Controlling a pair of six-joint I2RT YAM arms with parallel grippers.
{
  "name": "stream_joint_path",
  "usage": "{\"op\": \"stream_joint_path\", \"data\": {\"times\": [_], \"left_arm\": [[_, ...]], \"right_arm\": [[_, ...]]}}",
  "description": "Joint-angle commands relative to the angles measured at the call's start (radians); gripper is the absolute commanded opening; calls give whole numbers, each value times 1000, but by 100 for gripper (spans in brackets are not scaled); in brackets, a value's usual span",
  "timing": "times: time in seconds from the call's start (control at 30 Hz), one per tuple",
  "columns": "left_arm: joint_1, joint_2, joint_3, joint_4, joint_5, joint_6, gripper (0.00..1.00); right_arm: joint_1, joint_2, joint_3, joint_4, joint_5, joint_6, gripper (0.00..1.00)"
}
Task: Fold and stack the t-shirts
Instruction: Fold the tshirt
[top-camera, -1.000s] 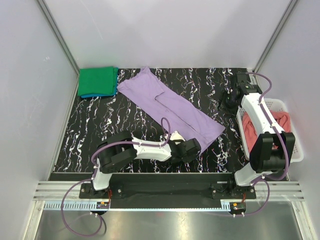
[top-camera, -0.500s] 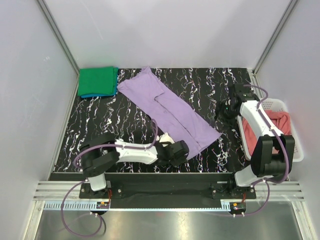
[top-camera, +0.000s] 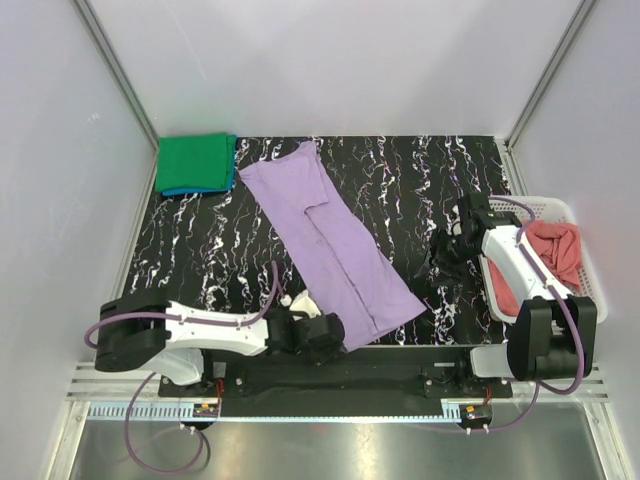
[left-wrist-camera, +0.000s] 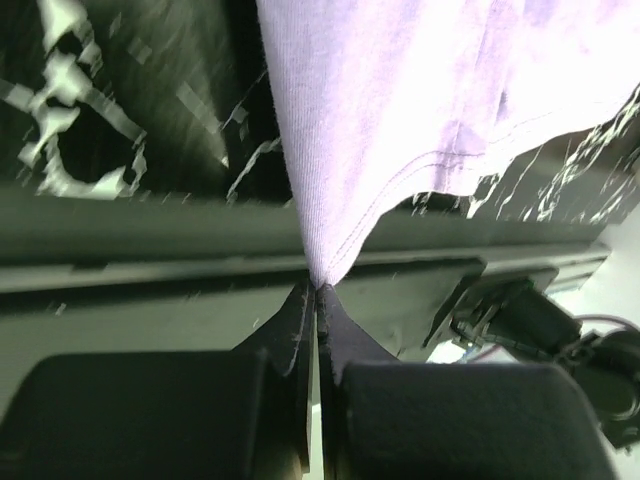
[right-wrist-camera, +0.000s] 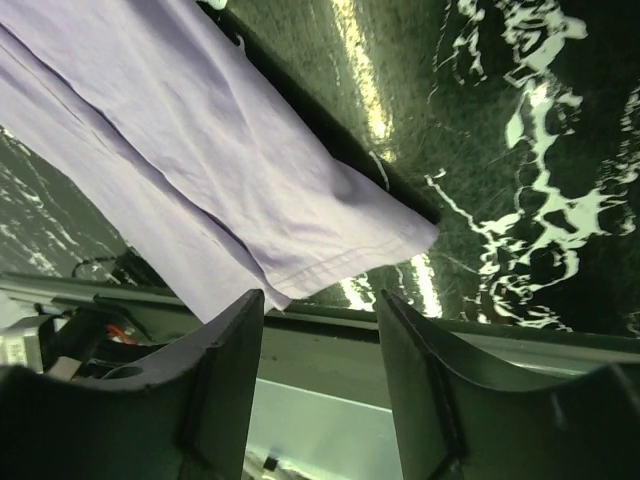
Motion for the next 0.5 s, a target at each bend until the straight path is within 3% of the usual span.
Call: {"op": "stream_joint_path", "data": {"times": [0.0, 0.2, 0.47], "left_arm": [[-38, -80, -64, 19, -1, -106, 0], [-50, -120, -97, 80, 4, -103, 0], [-43, -115, -133, 171, 46, -99, 0]], "right_arm": [[7, -3, -22, -36, -84, 50, 57], [5, 12, -148, 15, -99, 113, 65], [8, 30, -246, 107, -52, 200, 62]]}}
